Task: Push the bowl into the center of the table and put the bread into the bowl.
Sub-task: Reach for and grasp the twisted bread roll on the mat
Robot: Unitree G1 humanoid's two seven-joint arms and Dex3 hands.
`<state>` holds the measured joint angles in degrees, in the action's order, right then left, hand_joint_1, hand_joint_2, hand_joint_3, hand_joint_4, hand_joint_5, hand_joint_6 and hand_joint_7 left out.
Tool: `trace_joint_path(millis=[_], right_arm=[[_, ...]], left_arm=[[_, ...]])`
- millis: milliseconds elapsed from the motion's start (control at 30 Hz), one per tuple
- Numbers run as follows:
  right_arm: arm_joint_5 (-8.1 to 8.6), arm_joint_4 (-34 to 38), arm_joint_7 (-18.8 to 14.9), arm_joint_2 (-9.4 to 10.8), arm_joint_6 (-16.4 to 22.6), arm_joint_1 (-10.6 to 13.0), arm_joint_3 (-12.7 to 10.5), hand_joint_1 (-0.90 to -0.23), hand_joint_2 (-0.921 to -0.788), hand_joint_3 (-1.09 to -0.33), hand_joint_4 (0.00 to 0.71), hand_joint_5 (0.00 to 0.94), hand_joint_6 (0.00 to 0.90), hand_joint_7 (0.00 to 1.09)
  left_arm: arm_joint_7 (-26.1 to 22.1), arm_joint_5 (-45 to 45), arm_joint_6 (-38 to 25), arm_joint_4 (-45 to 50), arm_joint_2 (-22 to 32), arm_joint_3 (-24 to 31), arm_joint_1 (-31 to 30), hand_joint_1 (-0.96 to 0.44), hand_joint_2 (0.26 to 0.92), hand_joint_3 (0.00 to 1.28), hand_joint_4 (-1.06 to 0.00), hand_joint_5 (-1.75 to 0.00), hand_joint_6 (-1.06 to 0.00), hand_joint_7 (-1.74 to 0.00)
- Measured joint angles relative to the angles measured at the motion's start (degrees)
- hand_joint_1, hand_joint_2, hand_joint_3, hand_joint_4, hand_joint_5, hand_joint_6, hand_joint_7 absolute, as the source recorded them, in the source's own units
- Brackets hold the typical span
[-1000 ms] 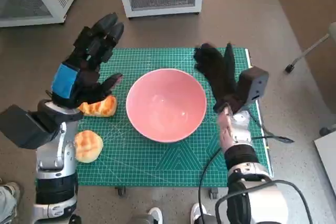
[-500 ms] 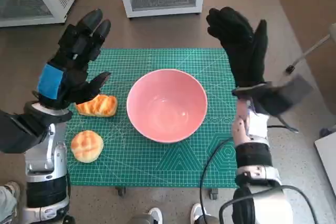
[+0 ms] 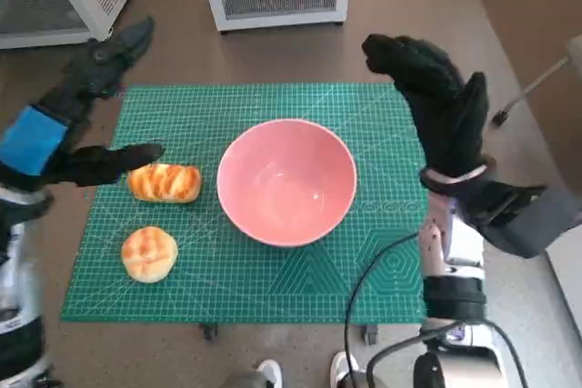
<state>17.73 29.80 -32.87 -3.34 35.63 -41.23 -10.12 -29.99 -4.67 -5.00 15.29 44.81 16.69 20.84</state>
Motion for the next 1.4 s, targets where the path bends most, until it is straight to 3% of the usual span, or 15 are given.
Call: trace_joint_path(millis=[167,333,500,967,1400], right_arm=[[-0.03,0.0,0.7,-0.2,0.1,0.1,0.1,-0.667,-0.921,-0.677,0.174,0.013,0.178,0.21],[-0.2,0.3,1.7,-0.3,0.4,0.1,0.4,-0.659,-0.921,-0.675,0.177,0.012,0.175,0.22],[-0.27,0.4,2.3,-0.3,0.5,0.1,1.1,-0.649,-0.921,-0.675,0.18,0.012,0.173,0.22],[0.04,0.2,2.8,-0.8,0.3,0.5,1.5,-0.644,-0.921,-0.679,0.182,0.009,0.164,0.24],[0.24,0.2,2.8,-1.1,0.0,0.5,1.6,-0.643,-0.921,-0.682,0.182,0.006,0.161,0.25]], left_arm=[[-2.3,5.9,-11.6,5.2,7.0,-1.0,-1.3,-0.04,0.692,0.0,0.0,0.0,-0.07,-0.15],[-4.8,10.7,-22.8,9.0,12.2,-5.3,-1.2,0.05,0.695,0.01,0.0,0.0,-0.1,-0.09],[-6.3,12.5,-28.5,9.4,13.0,-10.0,-0.6,0.1,0.702,0.01,0.0,0.0,-0.12,-0.07],[-7.0,21.7,-31.6,5.3,13.0,-22.2,2.1,0.07,0.702,0.01,0.0,0.0,-0.14,-0.04],[-7.0,27.7,-30.0,-3.7,9.4,-29.2,7.4,0.05,0.708,0.01,-0.02,-0.01,-0.16,-0.03]])
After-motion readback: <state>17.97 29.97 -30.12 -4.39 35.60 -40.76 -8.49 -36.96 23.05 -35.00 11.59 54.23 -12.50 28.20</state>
